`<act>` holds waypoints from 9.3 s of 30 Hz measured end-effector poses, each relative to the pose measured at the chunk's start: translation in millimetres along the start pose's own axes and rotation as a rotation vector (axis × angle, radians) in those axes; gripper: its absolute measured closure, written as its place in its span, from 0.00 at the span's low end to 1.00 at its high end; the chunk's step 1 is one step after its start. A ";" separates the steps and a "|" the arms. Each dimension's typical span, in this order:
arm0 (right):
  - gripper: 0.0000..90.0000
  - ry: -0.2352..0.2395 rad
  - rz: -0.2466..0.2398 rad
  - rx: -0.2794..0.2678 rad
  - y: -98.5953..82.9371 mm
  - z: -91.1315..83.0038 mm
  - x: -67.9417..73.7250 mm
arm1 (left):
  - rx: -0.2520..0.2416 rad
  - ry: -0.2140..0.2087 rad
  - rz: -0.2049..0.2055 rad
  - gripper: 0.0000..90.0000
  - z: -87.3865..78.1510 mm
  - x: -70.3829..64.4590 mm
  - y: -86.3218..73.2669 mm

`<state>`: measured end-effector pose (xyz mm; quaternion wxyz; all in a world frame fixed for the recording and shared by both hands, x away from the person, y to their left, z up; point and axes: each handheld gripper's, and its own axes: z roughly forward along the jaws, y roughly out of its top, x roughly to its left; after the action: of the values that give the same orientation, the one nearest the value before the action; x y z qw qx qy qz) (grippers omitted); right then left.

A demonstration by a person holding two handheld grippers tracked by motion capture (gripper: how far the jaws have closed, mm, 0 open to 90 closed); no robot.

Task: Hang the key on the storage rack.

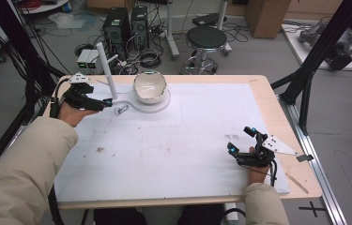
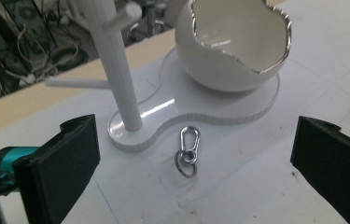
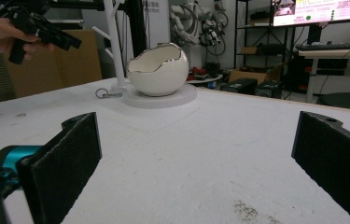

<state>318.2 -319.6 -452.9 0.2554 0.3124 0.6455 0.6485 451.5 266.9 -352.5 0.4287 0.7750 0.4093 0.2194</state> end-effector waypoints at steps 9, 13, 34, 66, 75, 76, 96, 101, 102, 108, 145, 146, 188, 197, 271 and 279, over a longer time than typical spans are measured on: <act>0.01 0.001 -0.002 -0.002 0.0 0.1 -0.3 | 0.047 -0.007 -0.064 0.02 30.4 2.1 -6.1; 0.01 0.001 0.002 -0.001 -0.1 0.0 -0.3 | 0.074 -0.005 -0.090 0.02 39.5 4.1 -11.1; 0.01 0.003 0.004 -0.002 0.0 -0.1 -0.6 | 0.257 -0.040 -0.082 0.02 68.7 5.4 -29.3; 0.01 0.005 0.006 -0.001 0.0 -0.3 -0.7 | 0.280 -0.061 -0.130 0.63 74.1 4.7 -32.1; 0.01 0.004 0.007 -0.001 0.0 -0.3 -0.6 | 0.293 -0.051 -0.110 0.79 73.8 2.7 -31.0; 0.01 0.004 0.006 -0.002 0.0 -0.2 -0.5 | 0.296 -0.051 -0.112 0.81 73.8 2.6 -31.1; 0.01 0.003 0.005 -0.002 0.0 -0.1 -0.6 | 0.280 -0.042 -0.147 0.93 74.1 4.0 -30.7; 0.01 0.004 0.006 0.000 0.0 -0.3 -0.7 | 0.279 -0.046 -0.142 0.95 75.0 2.7 -30.6; 0.01 0.003 0.005 -0.001 0.0 -0.2 -0.7 | 0.279 -0.046 -0.140 0.95 75.3 2.4 -30.7; 0.01 0.005 0.008 -0.001 0.0 -0.3 -0.7 | 0.283 -0.057 -0.124 0.97 75.9 1.1 -30.5; 0.01 0.002 0.005 0.011 0.2 0.4 0.3 | 0.126 -0.271 0.105 0.98 18.8 -6.4 -6.8; 0.01 0.002 0.005 0.011 0.2 0.4 0.3 | 0.121 -0.275 0.105 0.98 15.8 -5.6 -5.4; 0.01 -0.004 -0.001 0.016 0.5 1.7 0.1 | -0.030 -0.377 0.031 0.98 -21.7 66.3 62.8; 0.01 -0.004 0.003 0.017 0.4 1.8 0.0 | -0.024 -0.388 0.013 0.98 -12.8 73.7 57.7; 0.01 -0.005 0.004 0.033 0.9 2.9 -0.3 | -0.144 -0.167 -0.050 0.47 -9.2 89.0 24.0; 0.01 -0.006 0.002 0.037 1.0 3.9 -0.4 | -0.268 -0.180 -0.051 0.02 -56.1 60.3 9.5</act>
<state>321.4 -317.3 -452.0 0.2510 0.3196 0.6563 0.6356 451.3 340.9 -315.1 0.5688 0.7167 0.3557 0.1907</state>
